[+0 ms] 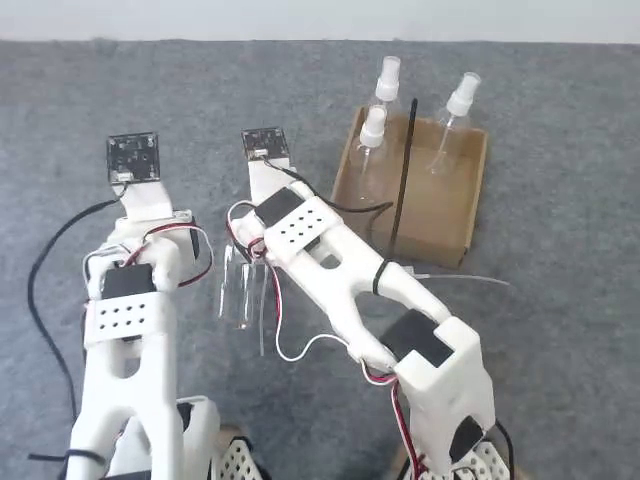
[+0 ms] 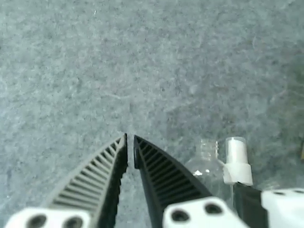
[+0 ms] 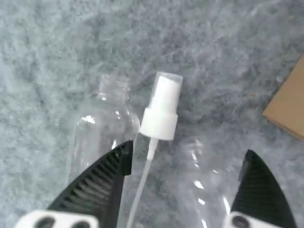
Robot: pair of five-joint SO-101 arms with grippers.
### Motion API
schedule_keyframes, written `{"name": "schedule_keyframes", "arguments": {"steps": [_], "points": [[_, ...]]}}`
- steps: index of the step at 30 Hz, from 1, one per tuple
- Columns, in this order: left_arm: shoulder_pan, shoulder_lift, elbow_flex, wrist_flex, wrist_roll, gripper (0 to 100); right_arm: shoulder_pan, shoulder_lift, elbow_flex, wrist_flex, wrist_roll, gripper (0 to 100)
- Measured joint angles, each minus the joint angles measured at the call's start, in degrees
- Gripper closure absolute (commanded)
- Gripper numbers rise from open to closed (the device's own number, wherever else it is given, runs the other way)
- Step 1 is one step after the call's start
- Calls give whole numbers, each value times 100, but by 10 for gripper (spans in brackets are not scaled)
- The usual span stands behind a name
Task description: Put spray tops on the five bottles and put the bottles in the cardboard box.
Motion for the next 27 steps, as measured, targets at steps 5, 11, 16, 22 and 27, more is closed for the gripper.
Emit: {"name": "schedule_keyframes", "arguments": {"steps": [5,11,16,22,27], "points": [[0,18,334,-527,0,987,0,-536,-343,905,642,690],[0,18,422,-809,0,987,211,-1213,-404,2268,1855,688],[0,18,422,-809,0,987,642,-1855,-404,3253,3024,688],[0,18,422,-809,0,987,1319,-3226,448,3341,3877,690],[0,18,422,-809,0,987,1582,-4273,2505,2655,5433,690]]}}
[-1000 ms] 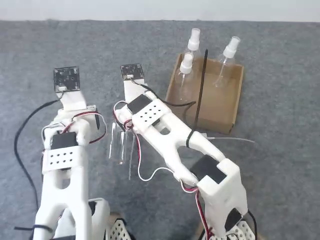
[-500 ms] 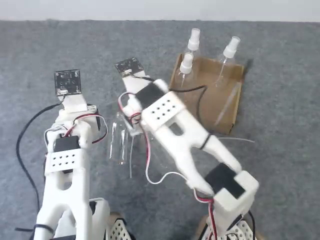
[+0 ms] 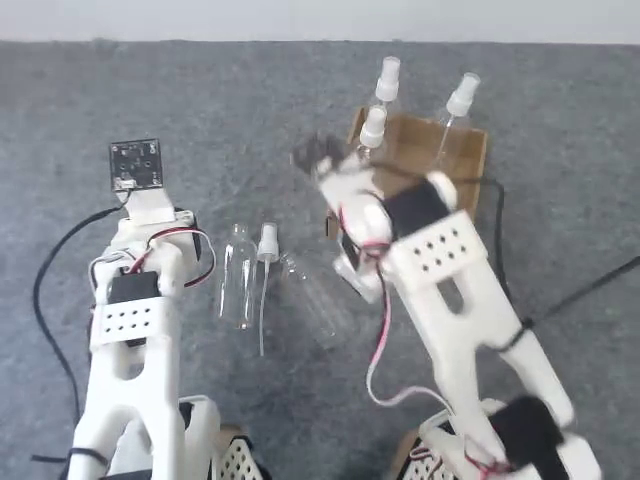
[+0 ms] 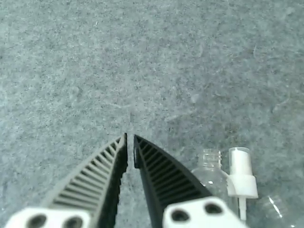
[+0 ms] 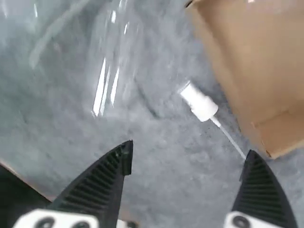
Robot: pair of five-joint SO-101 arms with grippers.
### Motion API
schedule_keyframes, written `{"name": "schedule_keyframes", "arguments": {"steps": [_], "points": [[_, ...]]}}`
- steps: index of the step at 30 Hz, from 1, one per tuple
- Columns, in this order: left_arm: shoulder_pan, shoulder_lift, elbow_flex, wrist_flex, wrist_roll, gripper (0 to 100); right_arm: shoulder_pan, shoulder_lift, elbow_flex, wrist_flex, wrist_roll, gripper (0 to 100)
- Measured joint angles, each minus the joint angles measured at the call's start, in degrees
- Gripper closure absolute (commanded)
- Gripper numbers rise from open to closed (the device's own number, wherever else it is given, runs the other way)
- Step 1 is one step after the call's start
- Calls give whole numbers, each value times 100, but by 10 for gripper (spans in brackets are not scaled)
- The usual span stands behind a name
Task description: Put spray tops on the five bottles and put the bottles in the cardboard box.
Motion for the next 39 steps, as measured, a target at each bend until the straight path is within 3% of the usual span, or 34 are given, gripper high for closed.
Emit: {"name": "schedule_keyframes", "arguments": {"steps": [7,12,35,39], "points": [[0,0,0,0,0,987,554,-607,2356,-1521,1705,690],[0,0,0,0,0,987,721,-633,2901,-2286,2251,689],[0,0,35,0,0,987,721,879,2980,-3930,2558,693],[0,0,97,-35,0,987,747,1178,2980,-3965,2558,774]]}}
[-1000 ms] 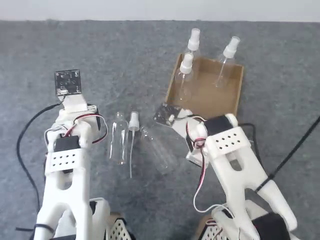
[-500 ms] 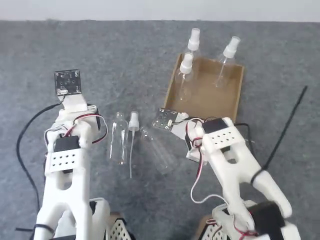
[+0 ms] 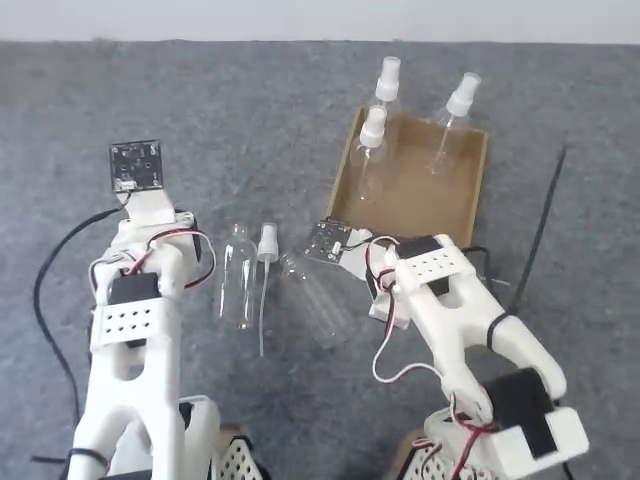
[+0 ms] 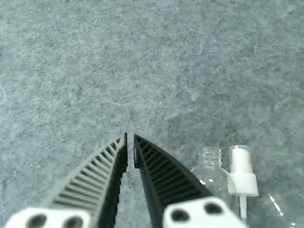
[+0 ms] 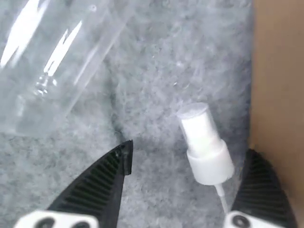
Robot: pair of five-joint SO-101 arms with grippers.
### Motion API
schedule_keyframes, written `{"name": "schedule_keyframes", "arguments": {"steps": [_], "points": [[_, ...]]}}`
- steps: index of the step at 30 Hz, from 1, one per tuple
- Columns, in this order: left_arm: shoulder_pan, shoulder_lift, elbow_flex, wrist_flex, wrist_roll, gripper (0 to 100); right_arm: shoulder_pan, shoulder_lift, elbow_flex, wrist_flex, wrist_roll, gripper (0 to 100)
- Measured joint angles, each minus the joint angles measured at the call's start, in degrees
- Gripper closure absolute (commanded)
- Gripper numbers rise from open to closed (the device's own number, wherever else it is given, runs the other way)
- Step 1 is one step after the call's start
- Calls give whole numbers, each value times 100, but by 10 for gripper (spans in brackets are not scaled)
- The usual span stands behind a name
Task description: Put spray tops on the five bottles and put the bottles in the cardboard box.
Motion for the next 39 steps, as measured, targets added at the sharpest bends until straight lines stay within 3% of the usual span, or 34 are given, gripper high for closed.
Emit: {"name": "schedule_keyframes", "arguments": {"steps": [4,14,19,24,31,34,39], "points": [[70,0,176,-281,26,987,97,79,0,0,-114,856],[167,0,185,-316,0,987,132,79,-35,79,-1284,867],[167,0,185,-316,0,987,132,79,-756,870,-2101,922],[167,0,185,-316,0,987,114,79,-1987,2004,-3191,922],[167,0,185,-316,0,987,-264,79,-3569,3130,-4062,908],[167,0,185,-316,0,987,-404,123,-3851,3402,-3754,835],[158,0,185,-316,0,987,-237,132,-3323,3525,-1978,757]]}}
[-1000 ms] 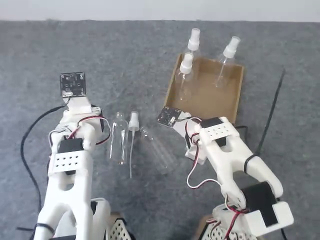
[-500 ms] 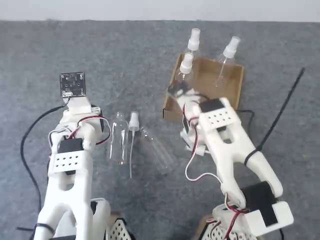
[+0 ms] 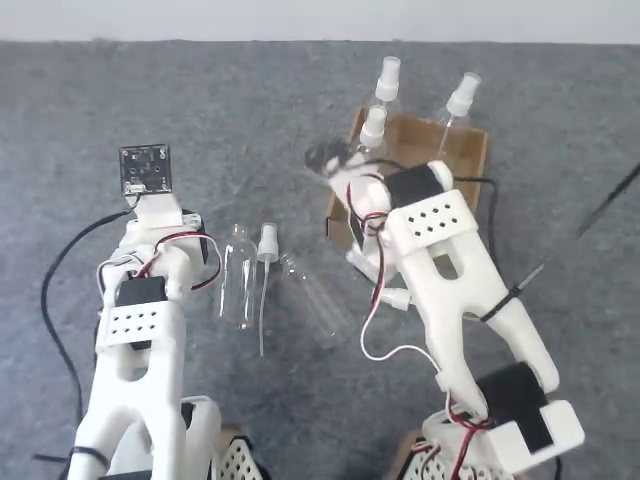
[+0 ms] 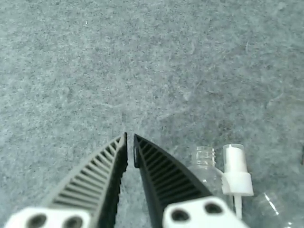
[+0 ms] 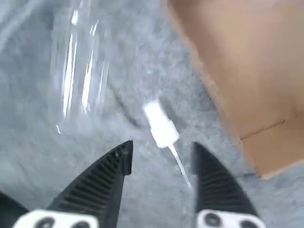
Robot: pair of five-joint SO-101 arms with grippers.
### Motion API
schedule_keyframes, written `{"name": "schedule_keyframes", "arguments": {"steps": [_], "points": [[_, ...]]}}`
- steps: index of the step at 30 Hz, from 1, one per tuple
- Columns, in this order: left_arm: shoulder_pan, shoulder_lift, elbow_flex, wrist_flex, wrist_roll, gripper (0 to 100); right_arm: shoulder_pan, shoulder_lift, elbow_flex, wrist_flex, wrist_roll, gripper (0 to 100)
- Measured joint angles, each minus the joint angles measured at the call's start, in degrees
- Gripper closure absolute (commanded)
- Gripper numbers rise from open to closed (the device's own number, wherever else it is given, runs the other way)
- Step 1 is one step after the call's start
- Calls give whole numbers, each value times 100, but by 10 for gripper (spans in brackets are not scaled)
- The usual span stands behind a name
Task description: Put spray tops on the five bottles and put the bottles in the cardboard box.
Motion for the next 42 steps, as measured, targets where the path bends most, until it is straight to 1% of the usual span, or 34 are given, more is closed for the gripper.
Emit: {"name": "schedule_keyframes", "arguments": {"steps": [2,6,9,15,21,23,25,29,32,37,39,42], "points": [[0,0,0,0,0,987,141,0,580,-369,325,757],[0,0,0,0,0,987,378,0,1732,-1503,774,757],[18,0,0,0,0,987,352,0,2242,-2092,826,757],[26,0,0,0,0,987,369,0,2673,-2646,826,765],[26,0,0,0,0,987,369,0,3024,-2954,782,949],[26,0,0,0,0,987,369,0,3095,-3095,545,980],[26,0,0,0,0,987,369,0,3095,-3156,299,983],[26,0,0,0,0,987,369,0,3024,-3086,-176,984],[26,0,0,0,0,987,369,-9,2541,-2602,-659,983],[26,0,0,0,0,987,308,-97,905,-1284,-1538,982],[26,0,0,0,0,987,114,-97,185,-879,-1820,982],[26,0,0,0,0,987,-387,-26,-721,-501,-2259,982]]}}
